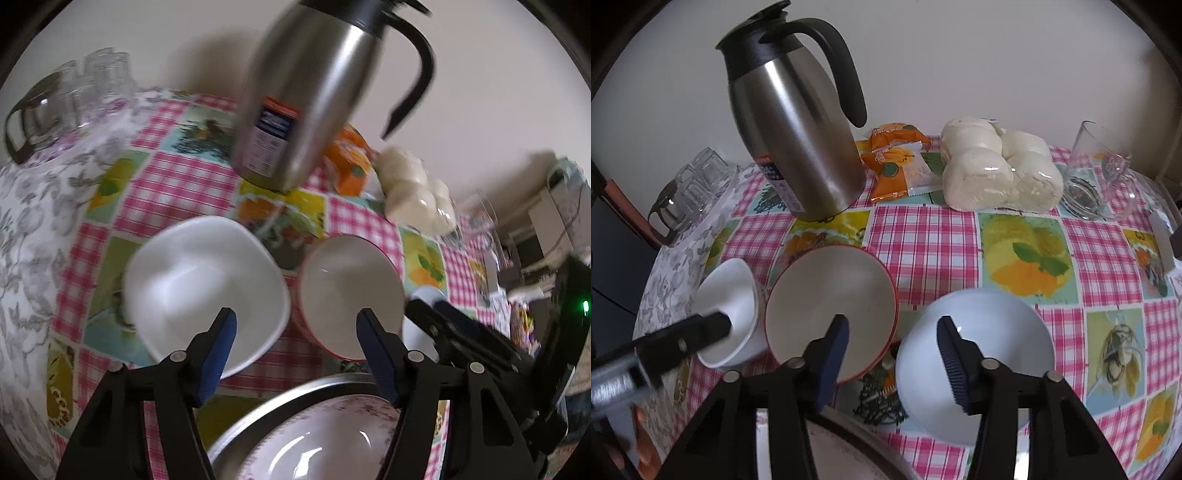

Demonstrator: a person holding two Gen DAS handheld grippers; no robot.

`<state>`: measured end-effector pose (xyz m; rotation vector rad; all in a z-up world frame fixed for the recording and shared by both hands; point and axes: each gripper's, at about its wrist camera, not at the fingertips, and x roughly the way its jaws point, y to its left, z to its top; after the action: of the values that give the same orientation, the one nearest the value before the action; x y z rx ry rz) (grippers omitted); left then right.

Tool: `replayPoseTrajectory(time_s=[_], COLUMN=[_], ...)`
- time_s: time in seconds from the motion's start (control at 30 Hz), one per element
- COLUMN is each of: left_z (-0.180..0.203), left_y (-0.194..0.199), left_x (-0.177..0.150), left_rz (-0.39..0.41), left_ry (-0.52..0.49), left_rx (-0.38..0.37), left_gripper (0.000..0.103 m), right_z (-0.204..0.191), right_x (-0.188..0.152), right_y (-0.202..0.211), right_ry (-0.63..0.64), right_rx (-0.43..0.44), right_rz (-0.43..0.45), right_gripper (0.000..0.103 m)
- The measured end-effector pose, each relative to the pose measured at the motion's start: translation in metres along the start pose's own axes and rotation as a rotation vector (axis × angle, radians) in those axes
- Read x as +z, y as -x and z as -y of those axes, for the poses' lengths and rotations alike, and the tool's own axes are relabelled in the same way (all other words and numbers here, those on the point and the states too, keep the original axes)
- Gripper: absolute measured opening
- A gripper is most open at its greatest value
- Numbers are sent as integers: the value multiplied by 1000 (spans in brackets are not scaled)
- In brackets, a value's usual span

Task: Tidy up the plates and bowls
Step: 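Move both grippers to the red-rimmed white plate beside the bowls, then close both grippers on the red-rimmed plate rim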

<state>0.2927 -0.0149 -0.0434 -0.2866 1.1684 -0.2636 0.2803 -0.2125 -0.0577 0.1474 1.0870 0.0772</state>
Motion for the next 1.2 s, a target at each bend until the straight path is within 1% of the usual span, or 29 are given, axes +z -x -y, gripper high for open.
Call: replayPoseTrajectory(time_s=[0.07, 0.1, 0.2, 0.3, 0.4, 0.57, 0.63, 0.7, 0.83, 0.93, 1.07, 1.13, 1.17, 1.2], left_z=[8, 10, 12, 13, 11, 5, 6, 9, 17, 20, 19, 19, 19, 18], left_y=[-6, -11, -22, -29, -32, -26, -23, -20, -19, -27, -39, -48, -51, -54], left_x=[1, 1, 1, 2, 2, 2, 2, 0, -4, -6, -7, -6, -5, -5], left_rz=[-27, -51, -89, -95, -101, -97, -98, -102, -119, -134, -154, -166, -172, -176], left_ry=[-20, -13, 11, 4, 11, 19, 11, 3, -12, -21, -21, -19, -14, -6], left_rx=[-21, -36, -36, -5, -6, -27, -37, -64, -104, -74, -51, -36, -36, -33], left_gripper=[68, 68, 68, 68, 65, 60, 59, 55, 55, 55, 55, 51, 46, 46], right_z=[1, 0, 2, 4, 3, -3, -3, -2, 0, 2, 0, -2, -3, -4], right_x=[5, 6, 8, 10, 12, 14, 15, 14, 14, 14, 15, 16, 16, 16], right_y=[-5, -7, -11, -16, -21, -26, -28, -31, -31, -30, -31, -33, -36, -37], right_ry=[9, 15, 16, 15, 26, 67, 79, 75, 69, 65, 77, 89, 92, 94], right_rx=[-2, -5, -11, -8, -10, -13, -13, -12, 3, 10, 6, 9, 11, 12], right_rz=[-10, -13, -18, -32, -41, -41, -45, -49, -43, -45, -49, -50, -58, -60], right_gripper=[43, 38, 35, 34, 33, 31, 31, 31, 31, 31, 31, 32, 31, 31])
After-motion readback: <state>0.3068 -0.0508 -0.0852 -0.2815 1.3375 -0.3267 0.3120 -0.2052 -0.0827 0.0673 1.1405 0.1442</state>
